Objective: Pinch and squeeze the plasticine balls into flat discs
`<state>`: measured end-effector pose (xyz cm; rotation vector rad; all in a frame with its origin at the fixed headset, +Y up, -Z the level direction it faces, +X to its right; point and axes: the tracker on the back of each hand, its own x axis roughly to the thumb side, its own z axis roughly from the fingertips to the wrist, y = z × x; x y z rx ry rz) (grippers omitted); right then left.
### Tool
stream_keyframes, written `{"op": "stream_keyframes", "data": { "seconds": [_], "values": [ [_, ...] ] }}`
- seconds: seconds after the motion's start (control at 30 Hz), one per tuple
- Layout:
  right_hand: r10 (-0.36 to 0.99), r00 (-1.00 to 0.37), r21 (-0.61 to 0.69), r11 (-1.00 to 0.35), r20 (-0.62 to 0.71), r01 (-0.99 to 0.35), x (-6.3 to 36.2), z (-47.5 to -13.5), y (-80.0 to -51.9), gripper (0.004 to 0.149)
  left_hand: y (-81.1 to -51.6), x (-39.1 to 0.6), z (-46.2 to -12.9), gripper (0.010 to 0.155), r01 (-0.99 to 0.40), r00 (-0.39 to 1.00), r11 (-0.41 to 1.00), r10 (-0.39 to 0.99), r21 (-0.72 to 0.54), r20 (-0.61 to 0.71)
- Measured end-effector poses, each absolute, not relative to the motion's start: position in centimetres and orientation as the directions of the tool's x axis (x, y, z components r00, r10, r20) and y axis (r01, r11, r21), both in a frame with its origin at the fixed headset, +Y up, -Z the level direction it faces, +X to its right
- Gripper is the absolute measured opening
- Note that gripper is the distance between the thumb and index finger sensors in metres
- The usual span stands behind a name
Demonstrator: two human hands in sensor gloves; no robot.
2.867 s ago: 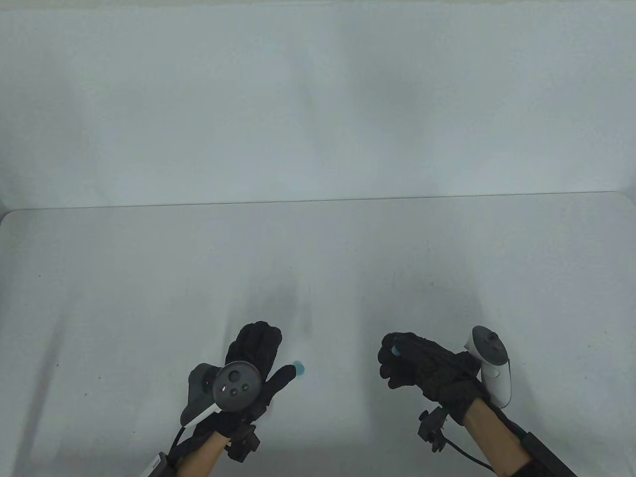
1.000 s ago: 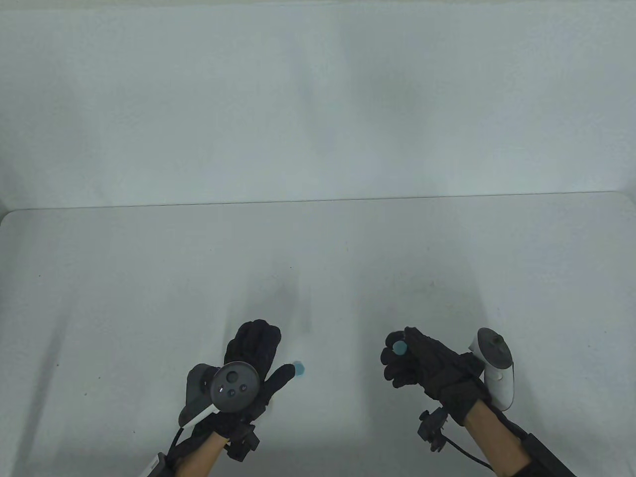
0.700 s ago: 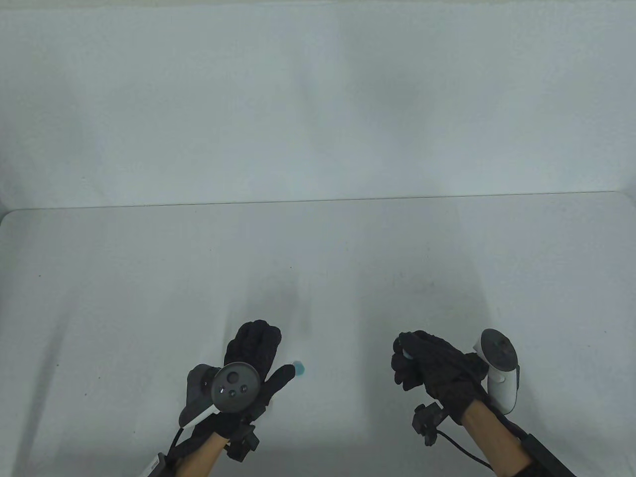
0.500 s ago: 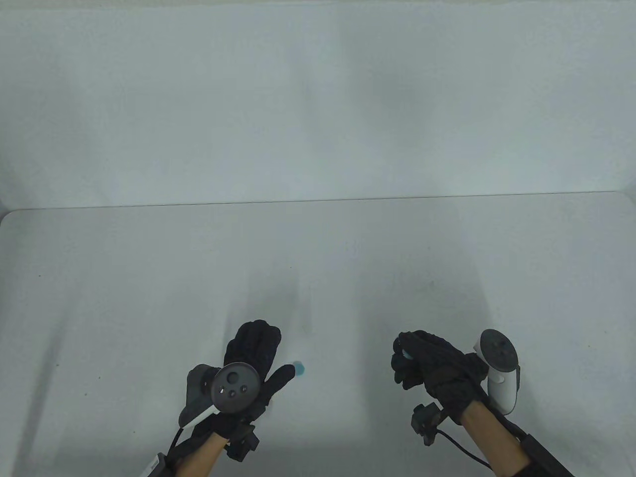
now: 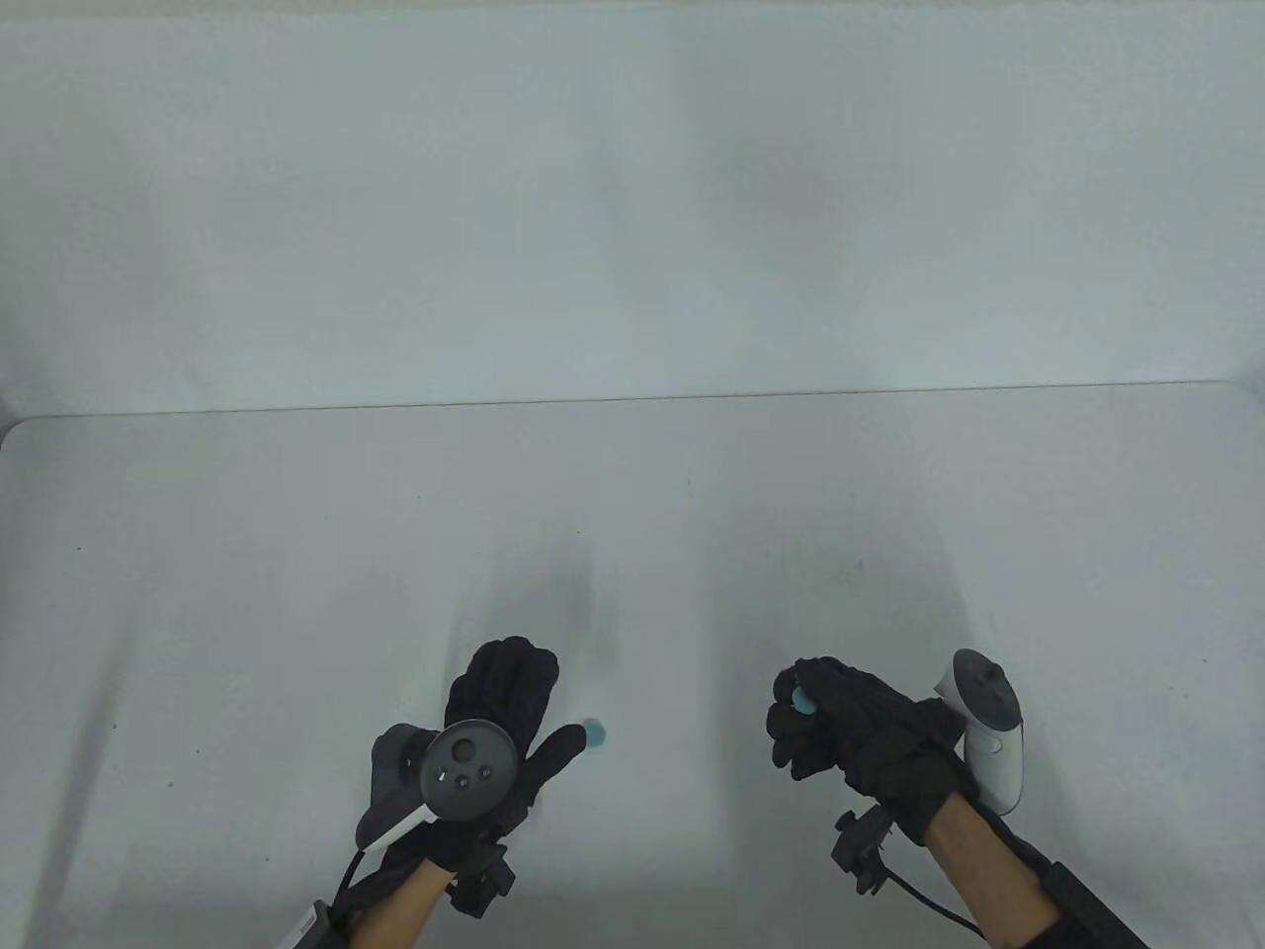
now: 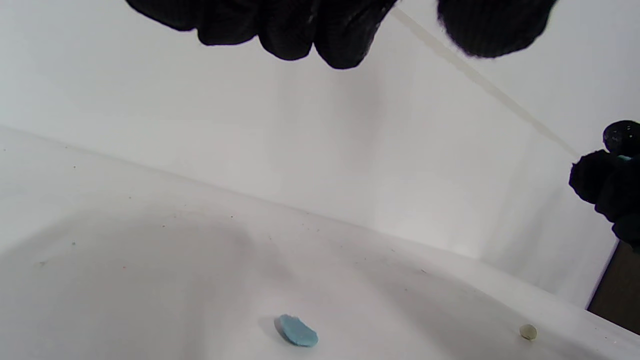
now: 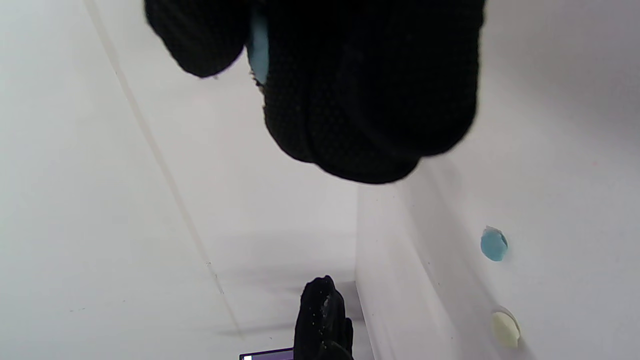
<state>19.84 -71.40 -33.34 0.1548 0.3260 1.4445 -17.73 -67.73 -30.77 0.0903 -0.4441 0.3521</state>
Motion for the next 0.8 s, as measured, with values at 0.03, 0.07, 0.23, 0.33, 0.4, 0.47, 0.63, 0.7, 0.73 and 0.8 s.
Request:
{"op": "stream_keyframes", "data": {
  "seconds": [0.03, 0.07, 0.23, 0.33, 0.4, 0.47, 0.63, 0.7, 0.73, 0.8],
  "values": [
    [0.988, 0.092, 0.298, 0.125, -0.124, -0.946, 19.82, -33.32, -71.35, 0.043, -67.72, -17.72, -30.74, 0.077, -0.351, 0.844, 0.936, 0.311, 0.011, 0.436],
    [0.989, 0.09, 0.298, 0.122, -0.119, -0.947, 19.83, -33.32, -71.32, 0.042, -67.71, -17.72, -30.75, 0.077, -0.351, 0.844, 0.936, 0.311, 0.012, 0.437],
    [0.997, 0.036, 0.272, 0.053, -0.065, -0.961, 19.76, -33.21, -70.74, 0.04, -67.74, -17.69, -30.75, 0.077, -0.348, 0.844, 0.937, 0.309, 0.01, 0.438],
    [0.998, 0.013, 0.249, 0.027, -0.061, -0.968, 19.92, -33.32, -70.86, 0.041, -67.75, -17.69, -30.82, 0.077, -0.353, 0.842, 0.935, 0.315, 0.007, 0.437],
    [0.997, 0.002, 0.238, 0.019, -0.074, -0.971, 20.02, -33.35, -71.19, 0.047, -67.78, -17.67, -30.78, 0.077, -0.349, 0.844, 0.937, 0.311, 0.006, 0.437],
    [0.993, 0.061, 0.306, 0.09, -0.105, -0.948, 19.96, -33.31, -71.61, 0.067, -67.75, -17.67, -30.77, 0.077, -0.348, 0.844, 0.937, 0.309, 0.01, 0.439],
    [0.996, 0.005, 0.272, 0.03, -0.093, -0.962, 20.01, -33.37, -71.53, 0.063, -67.77, -17.68, -30.78, 0.077, -0.347, 0.844, 0.938, 0.31, 0.007, 0.437],
    [0.996, -0.008, 0.251, 0.014, -0.086, -0.968, 20.1, -33.41, -71.43, 0.057, -67.78, -17.69, -30.84, 0.077, -0.353, 0.842, 0.936, 0.315, 0.006, 0.437],
    [0.997, -0.018, 0.244, 0.002, -0.081, -0.97, 20.16, -33.45, -71.39, 0.052, -67.81, -17.67, -30.84, 0.077, -0.352, 0.843, 0.936, 0.315, 0.003, 0.437],
    [0.997, -0.033, 0.221, -0.017, -0.071, -0.975, 20.27, -33.43, -71.25, 0.045, -67.85, -17.64, -30.8, 0.077, -0.345, 0.844, 0.938, 0.31, 0.002, 0.437]
  ]
}}
